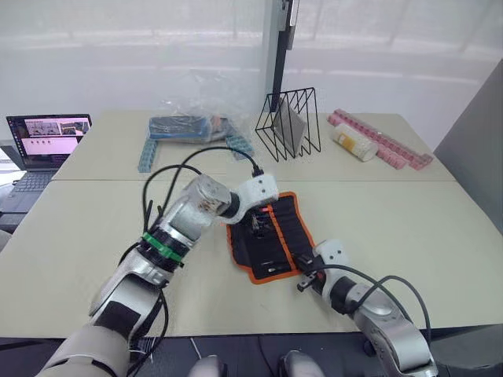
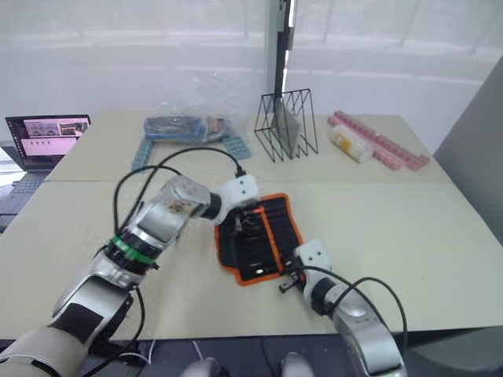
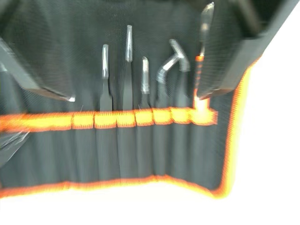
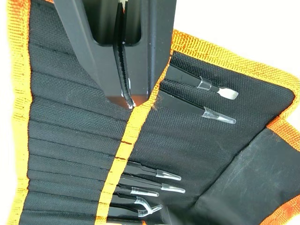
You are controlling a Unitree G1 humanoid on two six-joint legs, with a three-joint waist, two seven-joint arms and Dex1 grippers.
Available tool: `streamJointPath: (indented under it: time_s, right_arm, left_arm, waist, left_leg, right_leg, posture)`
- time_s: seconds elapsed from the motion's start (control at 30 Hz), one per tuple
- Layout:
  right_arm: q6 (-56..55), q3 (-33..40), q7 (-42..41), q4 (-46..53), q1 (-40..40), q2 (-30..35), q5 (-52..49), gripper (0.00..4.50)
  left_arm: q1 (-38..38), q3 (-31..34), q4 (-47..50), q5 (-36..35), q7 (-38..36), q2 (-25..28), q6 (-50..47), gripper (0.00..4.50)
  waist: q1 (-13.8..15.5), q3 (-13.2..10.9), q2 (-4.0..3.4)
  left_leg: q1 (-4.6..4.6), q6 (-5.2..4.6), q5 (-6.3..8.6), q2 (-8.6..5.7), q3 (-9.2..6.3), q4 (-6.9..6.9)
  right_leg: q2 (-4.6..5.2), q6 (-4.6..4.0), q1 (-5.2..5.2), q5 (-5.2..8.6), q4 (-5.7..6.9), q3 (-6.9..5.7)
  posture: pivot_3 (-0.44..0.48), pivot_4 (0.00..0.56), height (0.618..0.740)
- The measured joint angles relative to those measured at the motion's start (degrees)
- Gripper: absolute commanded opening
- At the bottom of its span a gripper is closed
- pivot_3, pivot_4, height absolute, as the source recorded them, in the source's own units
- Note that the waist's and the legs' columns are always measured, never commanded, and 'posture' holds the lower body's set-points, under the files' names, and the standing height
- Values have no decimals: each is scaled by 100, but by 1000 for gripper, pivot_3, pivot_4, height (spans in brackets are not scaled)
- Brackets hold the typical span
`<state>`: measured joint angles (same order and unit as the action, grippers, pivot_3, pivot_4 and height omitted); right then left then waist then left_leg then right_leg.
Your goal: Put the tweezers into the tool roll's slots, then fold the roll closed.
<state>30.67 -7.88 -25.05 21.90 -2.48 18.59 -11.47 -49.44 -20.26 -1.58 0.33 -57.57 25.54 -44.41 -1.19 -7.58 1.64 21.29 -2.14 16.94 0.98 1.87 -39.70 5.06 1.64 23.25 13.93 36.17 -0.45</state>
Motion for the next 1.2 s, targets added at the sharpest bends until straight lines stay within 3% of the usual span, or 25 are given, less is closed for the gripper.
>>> streamJointPath:
  time_s: [0.13,0.23,0.47,0.67,0.9,1.03,1.2]
  right_arm:
    - [-20,2,-48,-25,18,41,0,0]
    - [-26,17,-132,-73,93,124,-1,0]
    - [-26,77,-352,-241,248,333,-18,0]
    - [-27,137,-689,-323,337,599,-119,0]
    - [-134,243,-892,-436,316,793,-148,0]
    - [-219,382,-975,-457,211,809,-222,0]
    - [-347,411,-988,-466,134,809,-227,0]
  left_arm:
    - [1039,1191,839,-520,149,503,-248,4463]
    - [2238,2214,1413,-776,425,857,-195,4463]
    - [4159,3890,2331,-1187,960,1013,-152,4463]
    - [5984,5410,2934,-1672,1439,228,101,4463]
    - [7623,6431,3547,-2167,1805,-814,868,4463]
    - [8132,6644,3572,-2339,2068,-1223,1203,4463]
    - [8165,6440,3571,-2514,2351,-1333,1423,4463]
  waist:
    - [-4,-2,-6]
    - [9,-3,-7]
    - [67,-6,6]
    - [74,-4,8]
    - [140,0,11]
    - [225,1,14]
    - [244,5,20]
  left_leg:
    - [-10,1,0,3,-3,7]
    - [-10,2,-1,3,-4,9]
    - [-13,14,4,-6,-8,10]
    - [-12,30,12,-4,-19,24]
    - [-14,32,13,-8,-22,29]
    - [-15,31,12,-13,-25,28]
    - [-14,30,12,-15,-14,21]
  right_leg:
    - [3,-4,-1,3,2,-1]
    - [13,-4,-1,3,4,-3]
    - [48,-2,-9,-1,-2,-13]
    - [106,-7,-8,1,-14,-17]
    - [137,-13,-8,5,-38,-16]
    - [136,-51,-8,29,-44,-32]
    - [98,-49,-15,29,-41,-47]
  posture:
    - [0,150,722]
    - [0,150,722]
    - [0,150,722]
    - [0,150,722]
    - [0,150,722]
    - [0,150,722]
    - [0,150,722]
